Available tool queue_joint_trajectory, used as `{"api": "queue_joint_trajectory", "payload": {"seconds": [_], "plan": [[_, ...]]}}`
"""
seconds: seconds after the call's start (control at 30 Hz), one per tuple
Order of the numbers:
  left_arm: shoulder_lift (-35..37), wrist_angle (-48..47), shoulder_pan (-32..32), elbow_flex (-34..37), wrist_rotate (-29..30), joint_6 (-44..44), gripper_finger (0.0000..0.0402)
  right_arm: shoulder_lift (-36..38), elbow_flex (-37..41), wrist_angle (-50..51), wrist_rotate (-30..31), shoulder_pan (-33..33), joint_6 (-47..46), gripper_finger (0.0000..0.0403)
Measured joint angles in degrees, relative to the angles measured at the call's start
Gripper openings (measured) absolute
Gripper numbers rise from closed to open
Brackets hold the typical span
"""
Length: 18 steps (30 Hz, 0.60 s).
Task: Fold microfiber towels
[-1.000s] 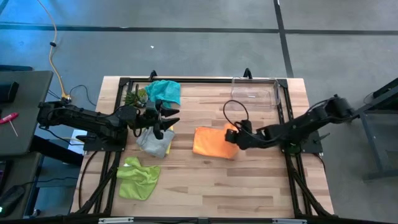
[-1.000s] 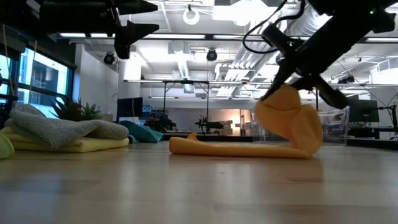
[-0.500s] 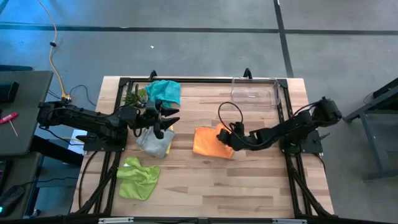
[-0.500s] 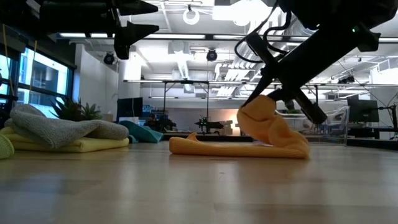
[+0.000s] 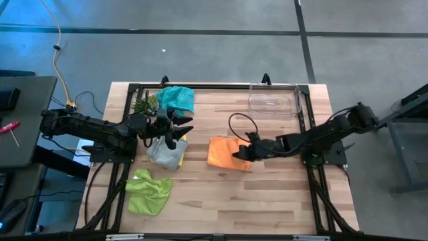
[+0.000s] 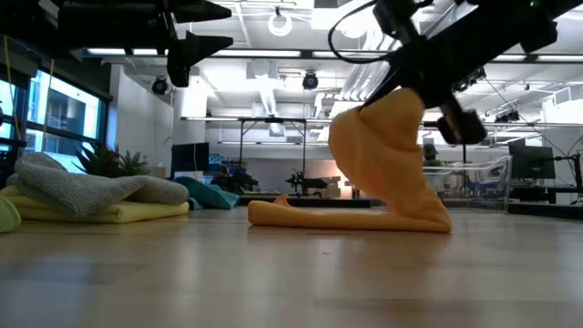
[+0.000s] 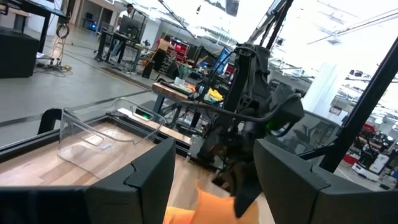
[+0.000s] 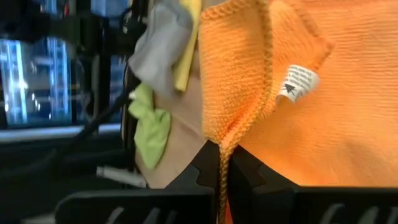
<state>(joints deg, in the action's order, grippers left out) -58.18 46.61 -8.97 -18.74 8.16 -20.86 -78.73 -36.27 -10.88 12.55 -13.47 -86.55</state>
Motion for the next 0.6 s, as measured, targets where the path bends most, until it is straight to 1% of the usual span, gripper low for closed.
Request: {"api": "queue_joint_trajectory", "payload": {"seconds": [0.13, 0.27, 0.33, 0.47, 0.6], "plan": [[0.0, 0.0, 0.0, 0.0, 0.0, 0.0, 0.0209, 1.8, 0.0, 3.2, -1.4, 0.0, -0.2, 0.0], [0.0, 0.0, 0.0, 0.0, 0.0, 0.0, 0.0209, 1.4, 0.0, 3.1, 1.9, 0.4, -1.7, 0.0], [0.0, 0.0, 0.0, 0.0, 0.0, 0.0, 0.0209, 1.0, 0.0, 2.9, 2.5, 1.0, -2.1, 0.0], [0.0, 0.0, 0.0, 0.0, 0.0, -0.1, 0.0209, -1.1, 0.0, -1.7, 2.4, 1.9, -2.4, 0.0], [0.0, 0.0, 0.0, 0.0, 0.1, 0.0, 0.0209, -4.1, 0.0, -6.6, 0.6, 2.2, -2.6, 0.0]]}}
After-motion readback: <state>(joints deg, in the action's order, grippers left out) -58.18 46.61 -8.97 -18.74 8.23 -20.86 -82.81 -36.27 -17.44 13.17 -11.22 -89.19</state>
